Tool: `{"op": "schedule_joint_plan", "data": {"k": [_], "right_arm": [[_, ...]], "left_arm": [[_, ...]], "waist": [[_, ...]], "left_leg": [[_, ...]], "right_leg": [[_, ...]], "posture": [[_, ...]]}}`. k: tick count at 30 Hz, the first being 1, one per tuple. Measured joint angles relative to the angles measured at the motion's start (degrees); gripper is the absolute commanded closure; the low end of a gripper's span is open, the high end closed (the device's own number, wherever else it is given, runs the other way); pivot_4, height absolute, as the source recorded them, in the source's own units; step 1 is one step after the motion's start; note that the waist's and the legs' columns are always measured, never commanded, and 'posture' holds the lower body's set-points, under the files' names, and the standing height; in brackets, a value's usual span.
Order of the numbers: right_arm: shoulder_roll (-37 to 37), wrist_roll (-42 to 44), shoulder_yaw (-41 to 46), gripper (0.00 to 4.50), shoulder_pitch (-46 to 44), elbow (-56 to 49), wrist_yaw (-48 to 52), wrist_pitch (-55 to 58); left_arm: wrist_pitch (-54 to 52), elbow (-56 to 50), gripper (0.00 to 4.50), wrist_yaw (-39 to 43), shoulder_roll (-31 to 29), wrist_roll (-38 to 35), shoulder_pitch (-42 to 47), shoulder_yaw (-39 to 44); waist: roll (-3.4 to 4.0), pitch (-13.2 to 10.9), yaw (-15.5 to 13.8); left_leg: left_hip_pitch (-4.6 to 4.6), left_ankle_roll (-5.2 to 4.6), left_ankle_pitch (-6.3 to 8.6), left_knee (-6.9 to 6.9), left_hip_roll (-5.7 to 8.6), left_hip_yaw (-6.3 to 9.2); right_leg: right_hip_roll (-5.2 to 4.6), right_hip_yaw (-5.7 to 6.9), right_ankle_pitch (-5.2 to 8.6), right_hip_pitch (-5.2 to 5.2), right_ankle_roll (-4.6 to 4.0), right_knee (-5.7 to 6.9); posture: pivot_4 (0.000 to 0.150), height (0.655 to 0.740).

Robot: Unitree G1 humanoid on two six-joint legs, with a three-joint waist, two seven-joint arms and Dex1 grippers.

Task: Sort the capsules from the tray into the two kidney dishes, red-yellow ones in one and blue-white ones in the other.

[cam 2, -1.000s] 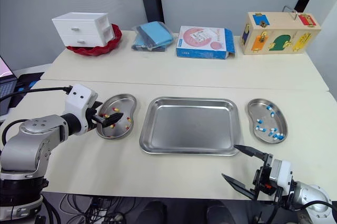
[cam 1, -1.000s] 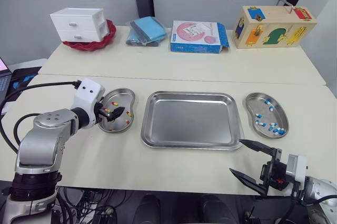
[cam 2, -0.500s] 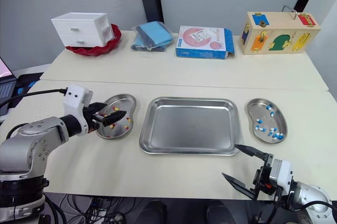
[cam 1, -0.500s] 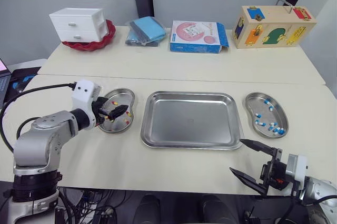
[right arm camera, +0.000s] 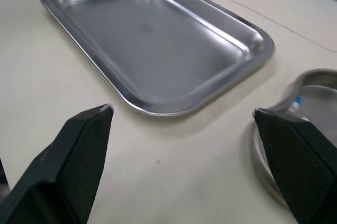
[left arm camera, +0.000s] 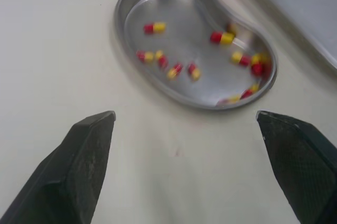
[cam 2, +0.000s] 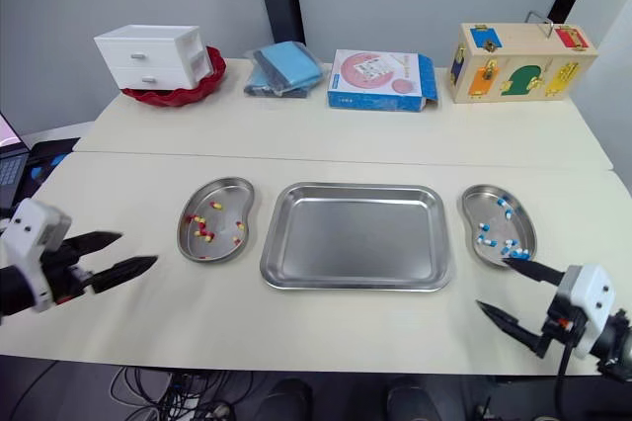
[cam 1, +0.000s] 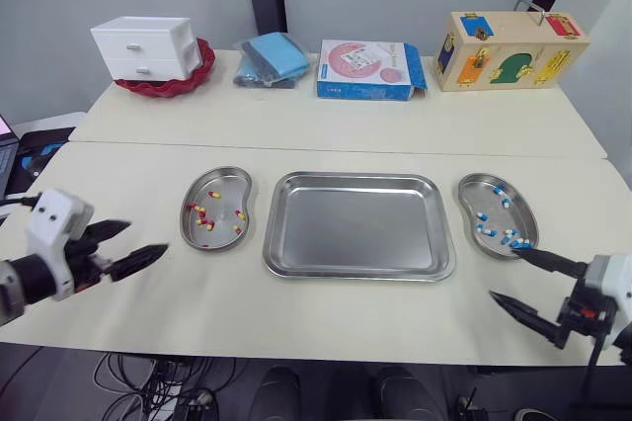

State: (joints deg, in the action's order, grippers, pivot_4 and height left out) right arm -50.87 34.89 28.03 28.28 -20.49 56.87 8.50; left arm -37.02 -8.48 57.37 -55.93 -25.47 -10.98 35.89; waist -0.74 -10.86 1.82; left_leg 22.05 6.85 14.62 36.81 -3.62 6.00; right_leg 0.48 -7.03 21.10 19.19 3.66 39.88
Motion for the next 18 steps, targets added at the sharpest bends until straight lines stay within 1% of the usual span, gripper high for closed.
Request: {"op": "schedule_joint_plan", "data": {"k": [2,4,8,12,18], "right_arm": [[-6.42,-2.03,3.59,0.0,2.54,1.28,1.72,5.4],[-8.12,-2.89,6.06,0.0,2.55,3.42,2.99,8.27],[-11.71,-6.35,6.69,0.0,1.45,8.77,5.78,10.99],[-14.1,-7.77,5.31,0.0,-3.35,12.06,8.05,13.15],[-14.19,-9.15,2.87,0.0,-7.59,13.63,9.38,14.33]], "left_arm": [[3.25,4.28,0.04,1.06,-1.7,2.23,-1.58,0.39],[5.12,6.93,0.04,1.41,-2.28,3.21,-1.71,0.61],[7.57,8.18,0.04,1.88,-2.27,4.09,-1.7,0.56],[8.3,8.0,0.04,1.86,-1.99,4.33,-2.92,0.56],[8.97,7.09,0.04,1.21,-1.09,4.52,-4.3,0.59]], "waist": [[-0.08,-0.03,-0.19],[-0.38,0.02,-0.17],[-0.45,0.0,0.12],[-0.43,-0.02,0.61],[-0.42,-0.02,1.1]], "left_leg": [[0.0,-0.01,0.0,-0.06,0.02,0.0],[0.0,0.0,0.0,-0.08,-0.04,0.02],[0.05,-0.01,0.01,-0.12,-0.05,-0.13],[0.04,-0.01,0.01,-0.2,-0.08,-0.18],[0.06,-0.02,0.01,-0.35,-0.08,-0.16]], "right_leg": [[-0.02,0.02,0.0,0.04,0.0,-0.05],[0.01,0.06,0.02,0.05,-0.04,-0.06],[-0.01,-0.05,0.0,0.06,0.0,-0.24],[0.0,-0.08,0.0,0.09,0.0,-0.27],[-0.01,-0.05,0.0,0.1,-0.01,-0.38]], "posture": [[0.15,0.74],[0.15,0.74],[0.15,0.74],[0.15,0.74],[0.15,0.74]]}}
